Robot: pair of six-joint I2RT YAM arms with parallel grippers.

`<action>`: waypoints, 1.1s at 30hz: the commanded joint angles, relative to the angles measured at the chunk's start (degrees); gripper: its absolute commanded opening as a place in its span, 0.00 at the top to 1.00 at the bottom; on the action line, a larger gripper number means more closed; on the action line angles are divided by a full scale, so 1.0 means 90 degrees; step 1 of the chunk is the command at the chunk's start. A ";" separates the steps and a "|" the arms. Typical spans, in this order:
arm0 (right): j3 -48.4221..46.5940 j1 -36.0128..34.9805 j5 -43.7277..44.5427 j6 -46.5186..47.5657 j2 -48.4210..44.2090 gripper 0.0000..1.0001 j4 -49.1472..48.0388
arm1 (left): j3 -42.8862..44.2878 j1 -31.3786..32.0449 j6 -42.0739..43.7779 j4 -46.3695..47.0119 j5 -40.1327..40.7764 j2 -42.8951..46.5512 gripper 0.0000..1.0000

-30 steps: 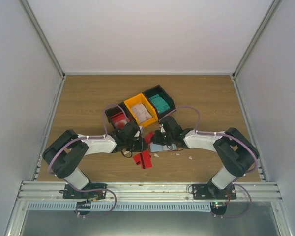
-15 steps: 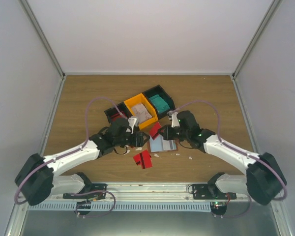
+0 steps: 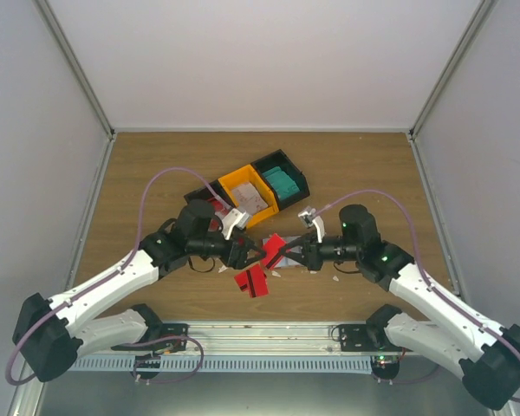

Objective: Put the credit cards into the card holder
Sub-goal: Pick up the credit card from the center of the board.

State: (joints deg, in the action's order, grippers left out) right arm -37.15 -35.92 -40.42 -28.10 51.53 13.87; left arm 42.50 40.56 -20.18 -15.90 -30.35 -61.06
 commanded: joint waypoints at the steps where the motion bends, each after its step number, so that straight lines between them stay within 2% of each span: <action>1: 0.0195 0.0043 -0.1144 0.0447 -0.0195 1.00 -0.0078 | 0.0244 -0.0106 0.0570 -0.0188 -0.1211 0.0266 0.31; 8: 0.0263 0.0036 -0.1764 0.0484 -0.0305 0.99 -0.0444 | 0.0266 -0.0158 0.0815 -0.0128 -0.2229 0.0222 0.52; 13: 0.0236 0.0036 -0.1837 0.0469 -0.0236 0.99 -0.0524 | 0.0244 -0.0160 0.0705 0.0226 -0.2712 0.0135 0.75; 15: 0.0232 0.0038 -0.1848 0.0443 -0.0209 1.00 -0.0581 | 0.0275 -0.0170 0.0709 0.0260 -0.2785 0.0093 0.88; 18: 0.0250 0.0035 -0.1845 0.0357 -0.0208 1.00 -0.0693 | 0.0249 -0.0180 0.0659 0.0375 -0.2879 0.0069 0.99; 22: 0.0303 0.0039 -0.1725 0.0266 -0.0185 0.99 -0.0799 | 0.0136 -0.0185 0.0487 0.0701 -0.3046 0.0061 1.00; 23: 0.0320 0.0035 -0.1628 0.0205 -0.0179 0.97 -0.0829 | 0.0116 -0.0194 0.0427 0.0769 -0.3006 0.0062 1.00; 24: 0.0347 0.0035 -0.1510 0.0133 -0.0186 0.92 -0.0857 | 0.0099 -0.0204 0.0364 0.0845 -0.2942 0.0059 1.00; 26: 0.0441 0.0041 -0.1285 -0.0071 -0.0211 0.73 -0.1045 | 0.0062 -0.0258 0.0147 0.1039 -0.2799 0.0065 1.00; 28: 0.0614 0.0041 -0.1128 -0.0385 -0.0280 0.59 -0.1452 | 0.0014 -0.0309 -0.0186 0.1365 -0.2575 0.0065 1.00; 30: 0.0838 0.0037 -0.0997 -0.0789 -0.0350 0.54 -0.2114 | -0.0027 -0.0361 -0.0591 0.1695 -0.2321 0.0065 1.00; 33: 0.1186 0.0036 -0.0870 -0.1425 -0.0327 0.54 -0.3174 | -0.0103 -0.0403 -0.1286 0.2299 -0.1983 0.0092 1.00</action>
State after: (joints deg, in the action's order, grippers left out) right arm -29.69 -35.77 -51.09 -32.71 49.25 -0.67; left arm 42.83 37.69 -22.90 -6.59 -52.86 -60.27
